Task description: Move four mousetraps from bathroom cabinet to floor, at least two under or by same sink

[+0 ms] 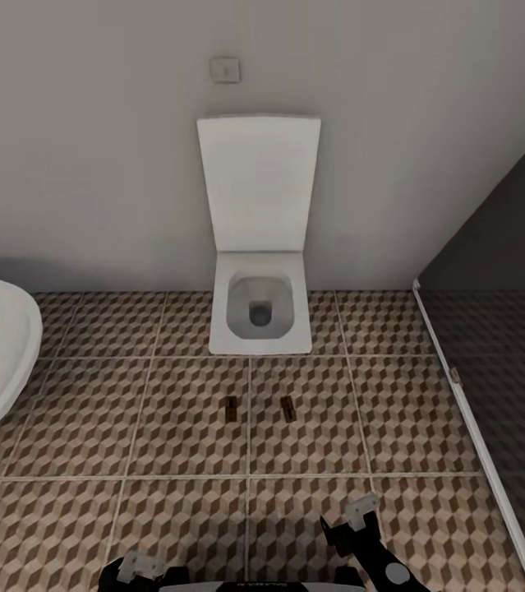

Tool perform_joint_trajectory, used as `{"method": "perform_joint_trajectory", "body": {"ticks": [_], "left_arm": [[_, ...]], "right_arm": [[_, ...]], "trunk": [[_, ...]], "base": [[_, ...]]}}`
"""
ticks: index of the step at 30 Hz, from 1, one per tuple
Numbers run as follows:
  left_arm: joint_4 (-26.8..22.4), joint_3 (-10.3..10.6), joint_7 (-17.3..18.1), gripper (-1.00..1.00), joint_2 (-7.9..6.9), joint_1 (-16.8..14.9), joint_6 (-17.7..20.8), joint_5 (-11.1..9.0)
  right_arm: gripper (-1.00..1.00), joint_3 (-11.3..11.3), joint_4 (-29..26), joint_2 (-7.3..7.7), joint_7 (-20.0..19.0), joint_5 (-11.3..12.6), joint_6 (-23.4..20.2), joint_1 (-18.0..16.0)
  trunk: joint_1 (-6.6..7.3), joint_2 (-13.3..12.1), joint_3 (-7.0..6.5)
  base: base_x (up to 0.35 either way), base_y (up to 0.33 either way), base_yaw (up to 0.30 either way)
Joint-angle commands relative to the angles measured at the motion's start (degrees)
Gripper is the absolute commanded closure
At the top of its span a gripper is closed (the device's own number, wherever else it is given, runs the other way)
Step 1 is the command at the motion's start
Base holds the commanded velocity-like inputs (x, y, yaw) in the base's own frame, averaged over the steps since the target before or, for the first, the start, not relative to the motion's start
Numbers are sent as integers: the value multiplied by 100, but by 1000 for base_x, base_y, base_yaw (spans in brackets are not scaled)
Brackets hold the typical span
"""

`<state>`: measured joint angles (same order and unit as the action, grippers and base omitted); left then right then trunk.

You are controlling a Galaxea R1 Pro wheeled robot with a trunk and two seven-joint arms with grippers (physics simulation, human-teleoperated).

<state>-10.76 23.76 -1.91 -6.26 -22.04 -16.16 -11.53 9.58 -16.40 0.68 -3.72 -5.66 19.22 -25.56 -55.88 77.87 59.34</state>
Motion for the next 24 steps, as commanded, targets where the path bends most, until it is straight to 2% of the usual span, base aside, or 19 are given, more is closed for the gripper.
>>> {"method": "perform_joint_trajectory", "body": {"ticks": [1, 24], "left_arm": [[3, 49, -20, -100, -4, -2, -17, -46], [369, 49, -20, -100, 1, -2, -27, -85]], "right_arm": [[-100, -18, 5, 1, -6, -58, 18, -2], [-100, -18, 22, -6, -6, -58, 29, -2]], "trunk": [[23, -40, -16], [528, -963, -429]], "base": [[0, 0, 0], [0, 0, 0]]}}
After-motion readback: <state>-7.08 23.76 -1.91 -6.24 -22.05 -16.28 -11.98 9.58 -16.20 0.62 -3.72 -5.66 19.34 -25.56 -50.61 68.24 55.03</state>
